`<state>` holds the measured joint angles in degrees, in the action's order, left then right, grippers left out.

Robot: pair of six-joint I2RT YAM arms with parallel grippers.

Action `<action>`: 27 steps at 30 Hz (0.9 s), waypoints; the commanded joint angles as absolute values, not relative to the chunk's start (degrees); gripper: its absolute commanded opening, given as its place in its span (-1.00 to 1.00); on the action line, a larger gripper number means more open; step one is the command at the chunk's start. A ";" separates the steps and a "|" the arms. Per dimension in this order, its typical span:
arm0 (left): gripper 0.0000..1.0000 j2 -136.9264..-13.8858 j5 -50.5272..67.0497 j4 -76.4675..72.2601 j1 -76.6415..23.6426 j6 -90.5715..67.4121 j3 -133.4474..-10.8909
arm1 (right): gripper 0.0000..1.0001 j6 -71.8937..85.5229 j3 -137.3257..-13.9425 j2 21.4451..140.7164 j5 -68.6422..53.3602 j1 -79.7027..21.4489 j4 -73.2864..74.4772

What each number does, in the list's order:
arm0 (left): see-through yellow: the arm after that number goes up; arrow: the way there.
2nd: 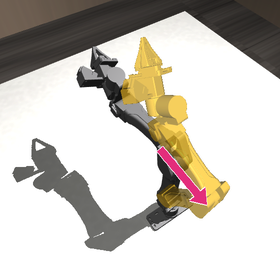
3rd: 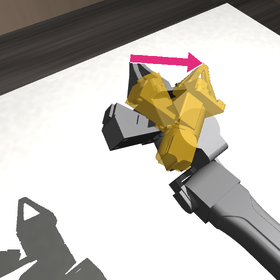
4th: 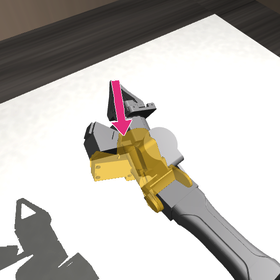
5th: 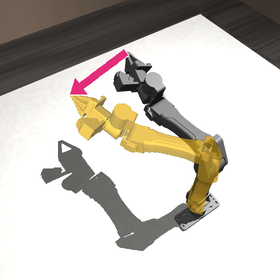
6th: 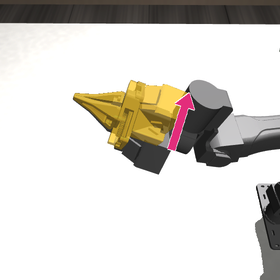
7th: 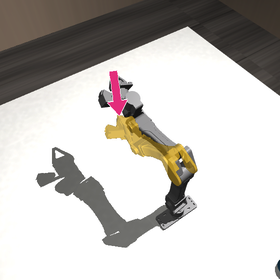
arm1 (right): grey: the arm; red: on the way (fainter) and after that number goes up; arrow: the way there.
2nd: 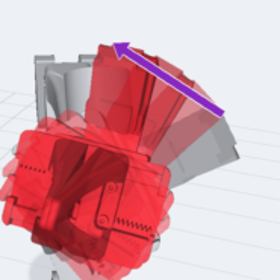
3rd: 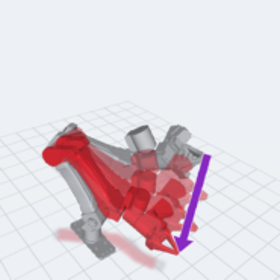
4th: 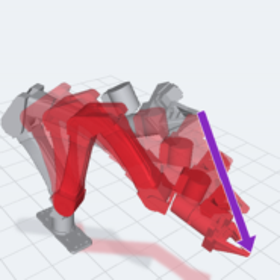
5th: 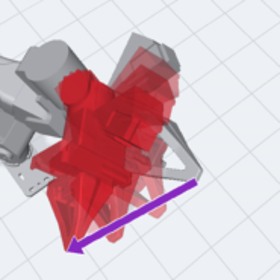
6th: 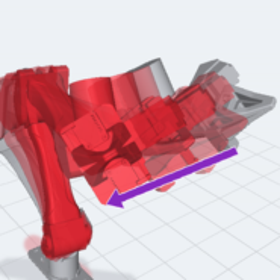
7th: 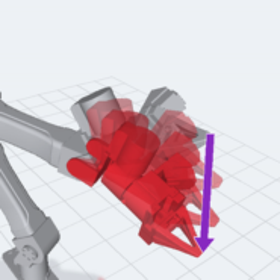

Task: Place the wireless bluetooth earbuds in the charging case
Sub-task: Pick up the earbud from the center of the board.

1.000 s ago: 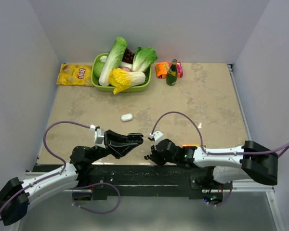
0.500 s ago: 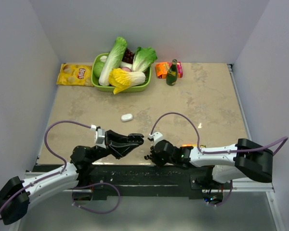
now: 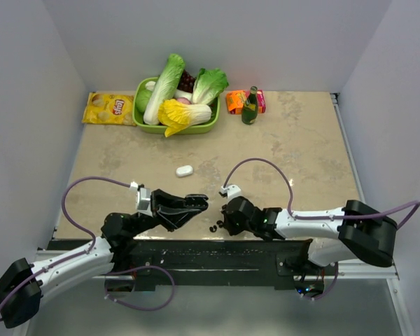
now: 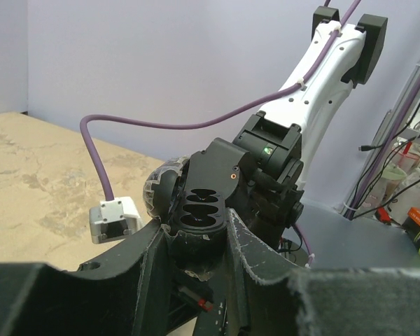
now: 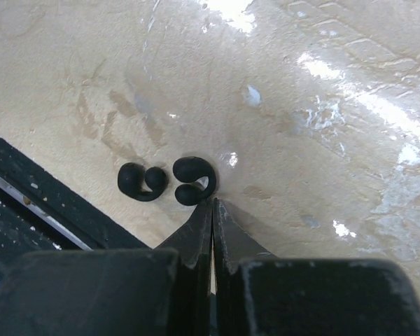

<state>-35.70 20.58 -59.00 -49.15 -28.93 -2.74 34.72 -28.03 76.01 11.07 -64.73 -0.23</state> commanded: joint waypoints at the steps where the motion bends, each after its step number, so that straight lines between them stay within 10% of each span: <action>1: -1.00 -35.59 20.39 -61.26 -48.87 -28.48 6.24 | -1.00 33.66 -30.41 75.51 13.01 -63.63 1.67; 13: -1.00 -37.70 21.09 -62.84 -48.87 -28.21 5.89 | -0.22 29.45 -32.78 72.33 16.44 -63.46 4.49; 27: -1.00 -37.88 21.18 -62.84 -48.87 -28.30 6.06 | -0.13 28.74 -33.40 77.78 15.56 -63.54 1.14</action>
